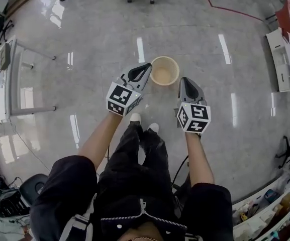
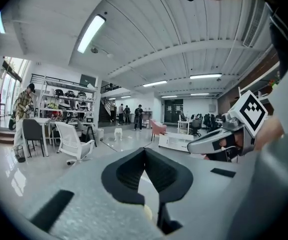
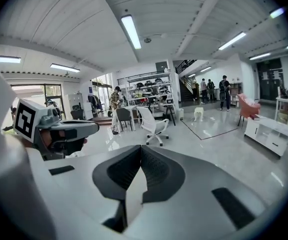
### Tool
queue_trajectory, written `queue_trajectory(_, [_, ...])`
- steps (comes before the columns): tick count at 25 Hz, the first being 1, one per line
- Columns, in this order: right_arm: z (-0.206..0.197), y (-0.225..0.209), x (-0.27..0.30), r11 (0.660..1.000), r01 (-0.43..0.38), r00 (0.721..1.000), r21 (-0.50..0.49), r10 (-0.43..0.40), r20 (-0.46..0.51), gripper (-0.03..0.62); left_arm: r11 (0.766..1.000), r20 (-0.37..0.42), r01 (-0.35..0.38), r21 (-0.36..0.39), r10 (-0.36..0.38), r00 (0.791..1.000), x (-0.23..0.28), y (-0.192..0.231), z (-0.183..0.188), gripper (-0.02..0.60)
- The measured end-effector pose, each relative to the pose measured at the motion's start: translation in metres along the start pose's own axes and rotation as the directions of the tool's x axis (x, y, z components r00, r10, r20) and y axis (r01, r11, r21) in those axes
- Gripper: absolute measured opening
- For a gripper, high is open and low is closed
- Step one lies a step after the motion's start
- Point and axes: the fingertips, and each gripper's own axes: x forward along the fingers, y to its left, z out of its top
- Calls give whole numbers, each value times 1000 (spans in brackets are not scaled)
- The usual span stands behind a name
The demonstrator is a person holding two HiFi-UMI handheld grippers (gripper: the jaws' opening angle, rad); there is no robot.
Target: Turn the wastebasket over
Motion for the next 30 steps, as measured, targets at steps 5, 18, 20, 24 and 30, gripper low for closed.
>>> queue_trajectory(5, [16, 38, -59, 1000, 22, 998, 10, -22, 67, 11, 1000, 19, 0, -15, 0, 1000, -50, -32, 26, 6])
queue_trajectory(18, [-7, 151, -167, 994, 111, 985, -8, -109, 134, 9, 998, 30, -39, -54, 41, 999, -208, -79, 24, 6])
queue_trajectory(20, [-9, 160, -181, 993, 117, 984, -3, -115, 139, 9, 999, 29, -25, -41, 26, 999, -220, -90, 23, 6])
queue_trajectory(24, [-14, 182, -199, 993, 117, 981, 34, -121, 151, 9, 1000, 46, -4, -30, 5, 999, -244, -105, 24, 6])
queue_trajectory(30, [-13, 190, -213, 991, 134, 976, 27, -137, 172, 8, 1000, 45, 13, -21, -12, 999, -250, -115, 26, 6])
